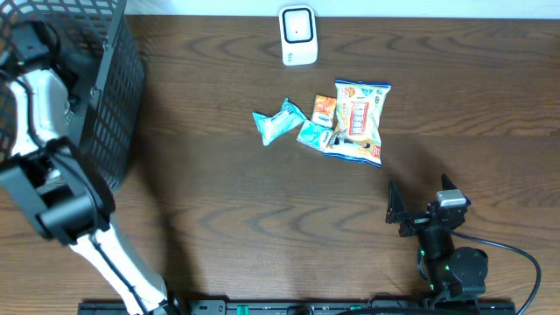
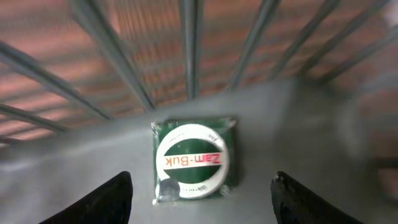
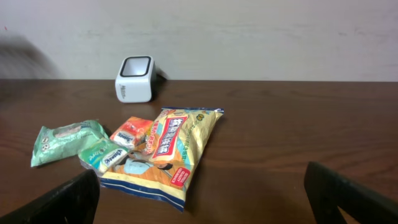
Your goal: Scan the item barcode
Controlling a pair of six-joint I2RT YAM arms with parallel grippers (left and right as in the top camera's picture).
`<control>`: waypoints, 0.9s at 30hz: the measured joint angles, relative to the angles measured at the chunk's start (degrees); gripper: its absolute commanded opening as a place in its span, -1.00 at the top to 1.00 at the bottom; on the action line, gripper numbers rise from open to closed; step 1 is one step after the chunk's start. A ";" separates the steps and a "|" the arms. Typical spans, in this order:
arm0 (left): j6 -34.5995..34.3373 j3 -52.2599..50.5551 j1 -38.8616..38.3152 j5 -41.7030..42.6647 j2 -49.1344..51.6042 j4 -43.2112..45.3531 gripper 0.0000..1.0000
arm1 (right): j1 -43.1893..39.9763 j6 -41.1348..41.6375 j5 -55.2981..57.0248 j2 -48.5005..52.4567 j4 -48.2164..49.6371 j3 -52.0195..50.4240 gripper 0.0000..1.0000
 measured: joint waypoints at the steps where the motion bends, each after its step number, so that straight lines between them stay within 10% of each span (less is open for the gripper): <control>1: 0.00 0.00 0.00 0.00 -1.44 -0.20 -0.38 | 0.00 0.00 0.00 0.00 0.00 0.00 -0.99; 13: 0.00 0.00 0.00 3.08 -21.33 -2.40 -0.42 | 0.00 0.00 0.00 0.00 0.00 0.00 -0.99; 27: -0.02 -0.02 0.04 0.22 -3.72 -3.28 -0.58 | 0.00 0.00 0.00 0.00 0.00 0.00 -0.99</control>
